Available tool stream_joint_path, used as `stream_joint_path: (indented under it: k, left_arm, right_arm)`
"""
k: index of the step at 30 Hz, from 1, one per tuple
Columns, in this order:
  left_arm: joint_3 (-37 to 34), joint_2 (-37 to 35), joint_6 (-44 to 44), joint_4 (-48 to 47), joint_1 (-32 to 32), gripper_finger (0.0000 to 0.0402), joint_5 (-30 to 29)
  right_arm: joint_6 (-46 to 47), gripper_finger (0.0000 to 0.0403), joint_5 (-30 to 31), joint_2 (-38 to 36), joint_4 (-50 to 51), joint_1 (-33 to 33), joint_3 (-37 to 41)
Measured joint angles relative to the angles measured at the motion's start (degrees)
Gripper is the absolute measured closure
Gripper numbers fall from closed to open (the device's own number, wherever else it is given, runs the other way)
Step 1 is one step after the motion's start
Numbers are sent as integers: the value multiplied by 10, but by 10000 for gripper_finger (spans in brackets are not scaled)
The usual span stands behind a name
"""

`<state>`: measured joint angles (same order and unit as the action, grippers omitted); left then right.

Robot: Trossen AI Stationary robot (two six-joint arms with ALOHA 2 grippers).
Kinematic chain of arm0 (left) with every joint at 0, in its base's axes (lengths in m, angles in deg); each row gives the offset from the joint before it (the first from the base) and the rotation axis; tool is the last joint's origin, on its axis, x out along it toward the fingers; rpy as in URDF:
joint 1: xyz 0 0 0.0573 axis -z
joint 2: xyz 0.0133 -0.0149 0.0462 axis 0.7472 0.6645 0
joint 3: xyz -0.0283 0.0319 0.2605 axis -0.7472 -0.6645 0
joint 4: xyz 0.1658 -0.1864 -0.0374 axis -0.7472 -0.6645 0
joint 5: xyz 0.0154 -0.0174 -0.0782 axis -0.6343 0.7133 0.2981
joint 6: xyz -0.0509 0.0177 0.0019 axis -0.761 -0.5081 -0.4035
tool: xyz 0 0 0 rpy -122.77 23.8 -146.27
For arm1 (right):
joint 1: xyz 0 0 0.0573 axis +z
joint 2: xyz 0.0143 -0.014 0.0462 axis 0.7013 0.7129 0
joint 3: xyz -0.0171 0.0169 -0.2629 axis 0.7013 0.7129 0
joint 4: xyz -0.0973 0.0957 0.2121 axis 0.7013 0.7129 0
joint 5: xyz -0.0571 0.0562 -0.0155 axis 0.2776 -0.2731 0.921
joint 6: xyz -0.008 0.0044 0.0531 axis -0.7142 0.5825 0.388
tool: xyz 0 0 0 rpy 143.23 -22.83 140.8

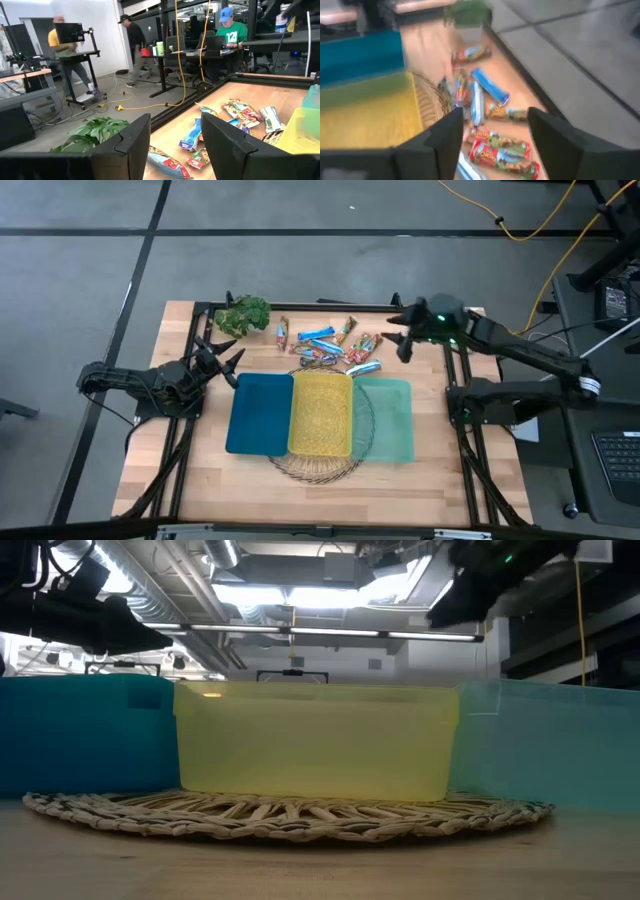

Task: Pick and place Granola Bars by type
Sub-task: Put the red granola bar into the green bin

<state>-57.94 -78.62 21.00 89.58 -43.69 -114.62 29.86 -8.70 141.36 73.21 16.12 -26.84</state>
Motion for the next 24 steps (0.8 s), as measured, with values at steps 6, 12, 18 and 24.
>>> stream_joint_path:
  k: [6, 12, 18, 24]
  left_arm:
    - [0, 0, 0, 0, 0, 233, 0]
    - [0, 0, 0, 0, 0, 233, 0]
    - [0, 0, 0, 0, 0, 233, 0]
    - [0, 0, 0, 0, 0, 233, 0]
  right_arm:
    - [-3, 104, -19, 105, 31, -51, -16]
    - [-99, 96, -19, 213, 84, -64, -30]
    - [-176, 96, -19, 312, 111, -64, -65]
    - [-239, 100, 1, 389, 135, -63, -95]
